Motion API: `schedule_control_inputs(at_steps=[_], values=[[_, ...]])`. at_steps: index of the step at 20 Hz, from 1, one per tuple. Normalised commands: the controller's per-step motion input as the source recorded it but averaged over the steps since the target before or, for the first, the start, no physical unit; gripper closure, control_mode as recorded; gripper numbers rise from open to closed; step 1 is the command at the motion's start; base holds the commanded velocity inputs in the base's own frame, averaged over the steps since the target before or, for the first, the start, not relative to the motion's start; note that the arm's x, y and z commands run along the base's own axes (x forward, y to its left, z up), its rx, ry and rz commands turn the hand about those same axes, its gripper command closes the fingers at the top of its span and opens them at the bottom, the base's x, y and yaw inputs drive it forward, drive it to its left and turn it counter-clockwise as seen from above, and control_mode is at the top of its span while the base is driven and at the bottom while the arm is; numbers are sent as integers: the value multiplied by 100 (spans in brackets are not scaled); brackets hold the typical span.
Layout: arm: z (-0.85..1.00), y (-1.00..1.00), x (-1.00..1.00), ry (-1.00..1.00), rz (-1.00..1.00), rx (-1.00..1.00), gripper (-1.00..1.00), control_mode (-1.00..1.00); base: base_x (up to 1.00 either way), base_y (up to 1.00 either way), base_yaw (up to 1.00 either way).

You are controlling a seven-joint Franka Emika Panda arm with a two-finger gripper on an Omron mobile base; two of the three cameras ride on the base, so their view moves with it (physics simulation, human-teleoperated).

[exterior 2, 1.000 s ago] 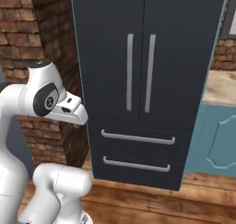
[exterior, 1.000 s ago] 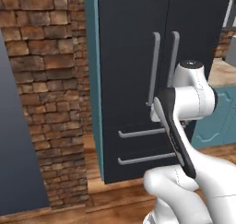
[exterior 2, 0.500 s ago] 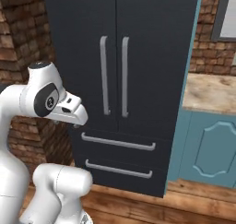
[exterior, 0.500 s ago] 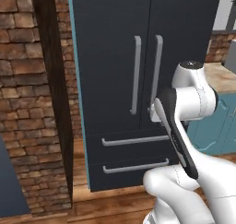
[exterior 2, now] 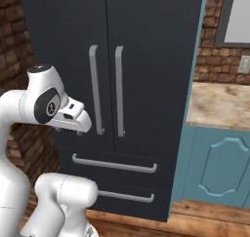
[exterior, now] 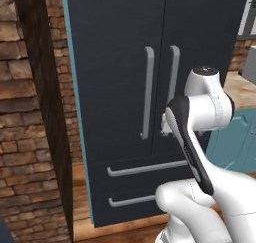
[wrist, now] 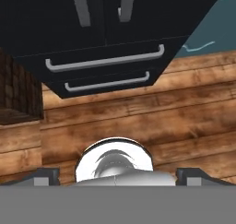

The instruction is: Move the hot dog bun to the plate on the dining table and place the condiment next to that plate. Then navigate to the fridge and take the sausage and place it on the plate as well.

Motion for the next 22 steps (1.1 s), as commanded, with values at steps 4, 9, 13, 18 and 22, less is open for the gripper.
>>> schedule_control_inputs(at_steps=[4, 9, 13, 18, 22], values=[[0, 0, 0, 0, 0, 0, -100, 100, 26, -1, -21], [0, -40, 9, -4, -2, 6, -100, -100, 0, 0, 0], [0, -63, 63, -33, 16, 14, -100, -100, 0, 0, 0], [0, -9, 64, -36, 14, 3, -100, -100, 0, 0, 0], [0, 0, 95, -16, 3, 0, -100, -100, 0, 0, 0]])
